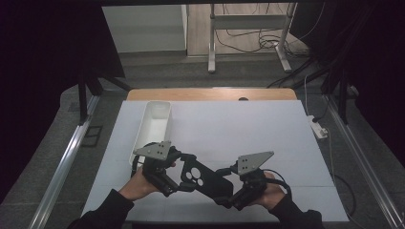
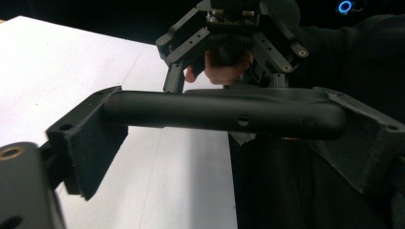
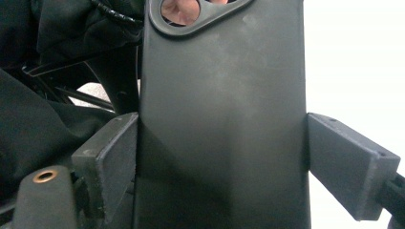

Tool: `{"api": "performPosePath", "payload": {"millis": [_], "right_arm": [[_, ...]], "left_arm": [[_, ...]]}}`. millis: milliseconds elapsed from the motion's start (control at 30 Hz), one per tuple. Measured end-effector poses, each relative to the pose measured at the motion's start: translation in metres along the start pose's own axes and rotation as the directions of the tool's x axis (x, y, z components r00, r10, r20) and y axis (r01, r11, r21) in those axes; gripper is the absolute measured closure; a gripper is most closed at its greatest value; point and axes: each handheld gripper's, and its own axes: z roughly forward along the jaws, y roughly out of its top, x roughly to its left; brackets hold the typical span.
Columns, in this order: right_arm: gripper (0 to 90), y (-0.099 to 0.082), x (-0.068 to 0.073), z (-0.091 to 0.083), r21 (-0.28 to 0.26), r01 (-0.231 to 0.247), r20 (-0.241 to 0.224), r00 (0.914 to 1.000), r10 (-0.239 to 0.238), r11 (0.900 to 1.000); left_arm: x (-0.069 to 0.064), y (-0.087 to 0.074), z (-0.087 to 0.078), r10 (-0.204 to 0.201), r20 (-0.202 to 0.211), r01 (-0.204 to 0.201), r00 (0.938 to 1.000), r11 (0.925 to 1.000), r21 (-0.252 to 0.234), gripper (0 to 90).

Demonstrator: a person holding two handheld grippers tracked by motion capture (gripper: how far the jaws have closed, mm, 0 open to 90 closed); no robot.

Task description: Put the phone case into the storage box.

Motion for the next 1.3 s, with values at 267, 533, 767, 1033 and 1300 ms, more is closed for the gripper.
{"api": "performPosePath", "payload": {"millis": [267, 533, 767, 1033, 1300], "right_arm": [[13.8, -0.002, 0.001, 0.003, 0.043, 0.035, 0.015, 0.9993, -0.035, 0.9985], [13.3, -0.002, 0.002, 0.003, 0.053, 0.053, 0.026, 0.9982, -0.054, 0.9972], [7.0, -0.001, 0.000, 0.005, 0.077, 0.056, 0.089, 0.9940, -0.062, 0.9955], [0.4, -0.004, 0.000, 0.006, 0.143, 0.034, 0.212, 0.9753, -0.064, 0.9892], [0.0, -0.006, -0.003, 0.010, 0.164, -0.005, 0.287, 0.9568, -0.043, 0.9864]], "left_arm": [[-0.002, 0.002, 0.001, -0.013, 0.004, 0.013, 0.9999, 0.9993, 0.034, 13.5], [-0.004, 0.004, 0.001, -0.015, -0.012, 0.016, 0.9998, 0.9987, 0.049, 14.5], [-0.003, 0.005, 0.001, -0.039, -0.060, 0.044, 0.9974, 0.9965, 0.071, 14.7], [-0.002, 0.009, -0.003, -0.068, -0.150, 0.084, 0.9864, 0.9908, 0.106, 14.7], [0.001, 0.011, -0.002, -0.101, -0.268, 0.143, 0.9580, 0.9793, 0.143, 14.5]]}}
